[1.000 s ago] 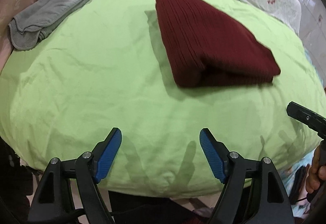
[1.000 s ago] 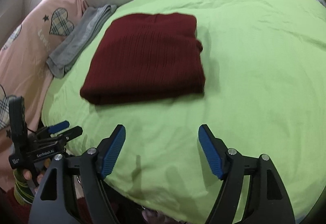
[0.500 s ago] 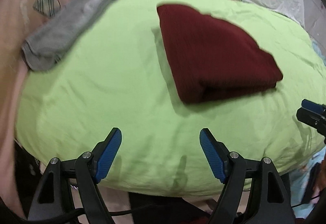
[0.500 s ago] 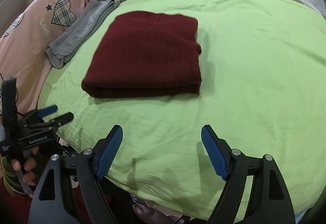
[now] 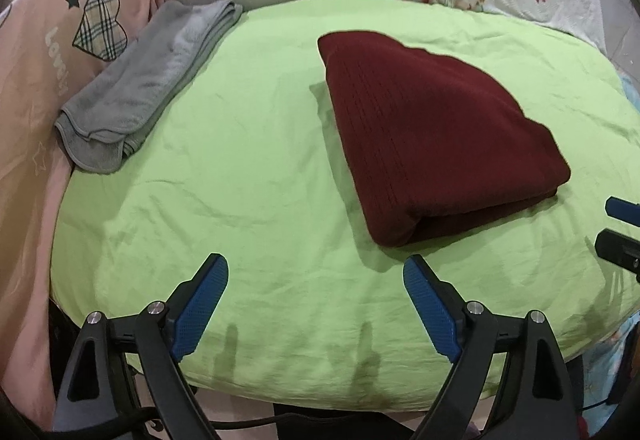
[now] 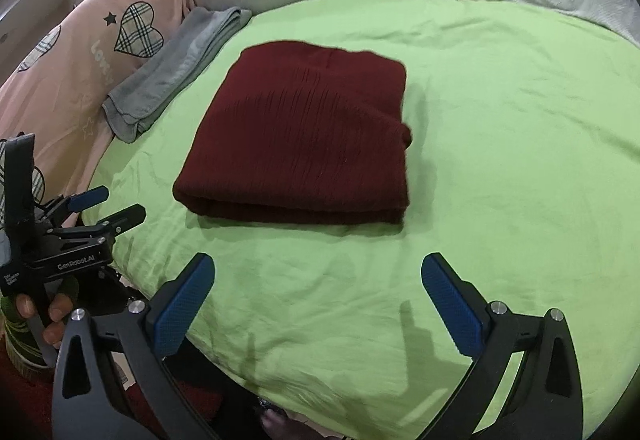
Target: Fold large clothes
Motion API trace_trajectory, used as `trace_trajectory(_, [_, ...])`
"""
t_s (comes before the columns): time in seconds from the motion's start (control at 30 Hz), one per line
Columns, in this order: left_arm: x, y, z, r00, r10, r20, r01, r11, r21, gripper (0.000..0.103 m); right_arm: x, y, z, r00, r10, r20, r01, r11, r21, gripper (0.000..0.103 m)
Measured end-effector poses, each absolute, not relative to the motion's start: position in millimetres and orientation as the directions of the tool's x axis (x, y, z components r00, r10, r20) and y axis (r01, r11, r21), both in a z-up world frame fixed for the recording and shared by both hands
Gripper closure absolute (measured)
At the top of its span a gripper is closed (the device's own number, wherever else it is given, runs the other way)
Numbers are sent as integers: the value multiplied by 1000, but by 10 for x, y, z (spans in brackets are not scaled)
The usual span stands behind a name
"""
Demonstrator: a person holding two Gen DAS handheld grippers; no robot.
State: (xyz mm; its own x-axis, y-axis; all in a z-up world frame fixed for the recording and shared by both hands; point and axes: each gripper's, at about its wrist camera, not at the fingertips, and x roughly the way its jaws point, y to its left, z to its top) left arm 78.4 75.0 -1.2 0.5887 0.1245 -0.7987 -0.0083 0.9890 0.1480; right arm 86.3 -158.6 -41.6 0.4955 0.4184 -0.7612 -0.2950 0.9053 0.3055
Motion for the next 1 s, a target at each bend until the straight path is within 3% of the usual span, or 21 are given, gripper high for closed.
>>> trace_trajectory(1.0, [909,637,44,608,87,-789,22,992,126,13,1193,-1480,-392,491,409,-769,-306,908,288,0])
